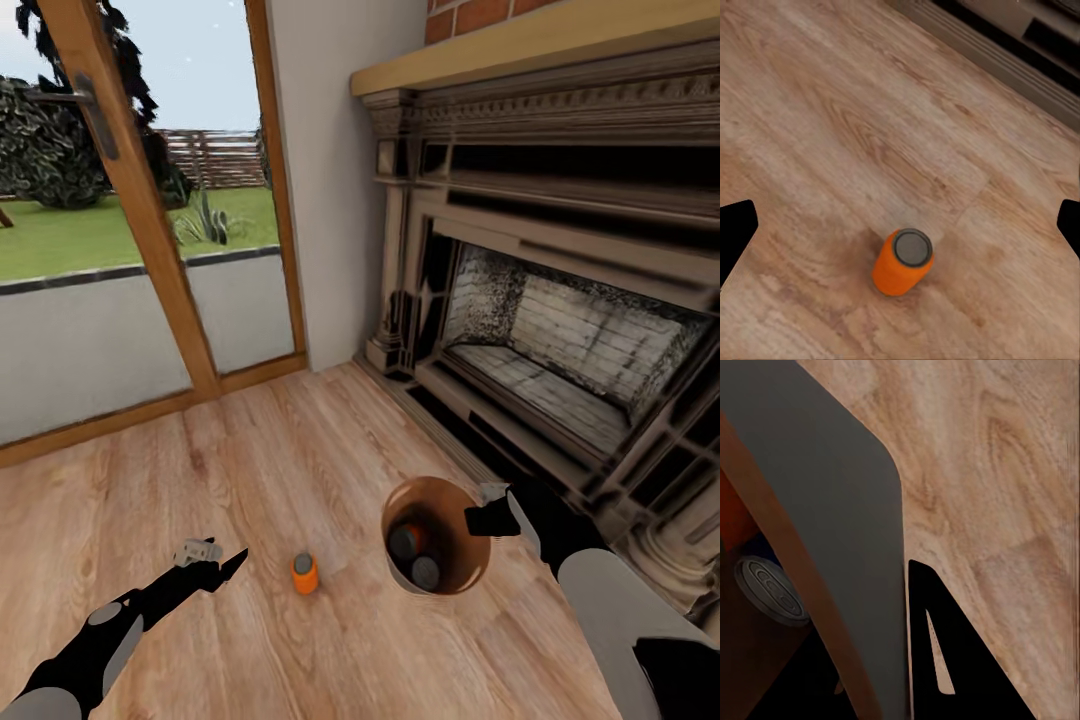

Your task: Put the three can of soda from the living room inside the tash can in the kitchen.

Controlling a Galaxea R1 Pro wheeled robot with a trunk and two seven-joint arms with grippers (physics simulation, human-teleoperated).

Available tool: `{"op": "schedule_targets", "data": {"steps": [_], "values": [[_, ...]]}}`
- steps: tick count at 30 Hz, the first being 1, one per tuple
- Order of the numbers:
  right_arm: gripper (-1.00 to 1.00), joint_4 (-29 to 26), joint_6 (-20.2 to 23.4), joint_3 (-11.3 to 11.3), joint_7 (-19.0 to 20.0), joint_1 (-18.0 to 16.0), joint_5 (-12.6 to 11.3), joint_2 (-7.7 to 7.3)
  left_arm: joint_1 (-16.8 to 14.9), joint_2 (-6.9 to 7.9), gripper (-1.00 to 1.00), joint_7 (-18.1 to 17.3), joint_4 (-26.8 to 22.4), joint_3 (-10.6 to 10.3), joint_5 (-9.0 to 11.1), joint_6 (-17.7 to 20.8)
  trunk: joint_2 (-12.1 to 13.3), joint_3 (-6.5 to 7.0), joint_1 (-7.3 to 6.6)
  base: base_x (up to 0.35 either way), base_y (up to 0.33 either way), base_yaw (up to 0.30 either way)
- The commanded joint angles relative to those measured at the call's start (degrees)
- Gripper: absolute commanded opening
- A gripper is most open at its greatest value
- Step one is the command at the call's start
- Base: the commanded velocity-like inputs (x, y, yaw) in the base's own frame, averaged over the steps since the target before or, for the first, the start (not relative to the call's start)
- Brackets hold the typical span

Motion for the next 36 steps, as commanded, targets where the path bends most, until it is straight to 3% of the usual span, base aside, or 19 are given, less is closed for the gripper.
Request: {"op": "schedule_targets", "data": {"steps": [1,18,27,30,31,36], "values": [[-1.0,0.0,0.2,-0.1,0.2,0.0,-1.3,-0.01,0.0,0.0,1.0,0.0,0.0,0.0,0.0,0.0,0.0,0.06,0.0,0.326,0.0,-0.174],[-1.0,-0.1,0.2,-0.4,1.3,0.0,-1.9,-0.31,0.0,-0.06,1.0,0.3,0.0,0.0,0.0,-0.2,0.0,0.94,0.0,0.316,0.0,-0.159],[-1.0,0.0,0.9,-0.5,1.3,0.0,-2.1,0.08,0.0,-0.07,1.0,0.4,0.0,0.1,0.0,0.0,0.0,0.96,0.0,0.058,0.091,-0.036],[-1.0,0.0,1.0,-2.2,1.3,0.0,-2.5,0.01,0.0,-0.07,1.0,1.1,0.0,0.0,0.0,0.1,0.0,0.96,0.0,0.004,0.257,-0.196],[-1.0,0.1,1.0,-4.2,1.3,0.0,-2.6,-0.18,0.0,-0.07,1.0,1.3,0.0,0.0,-0.1,0.1,0.0,0.96,0.0,0.001,0.274,-0.234],[-1.0,0.1,1.1,-5.7,1.3,0.0,-2.7,-0.4,0.0,-0.07,1.0,1.4,0.0,0.0,-0.1,0.1,0.0,1.06,0.0,0.0,0.277,-0.244]]}}
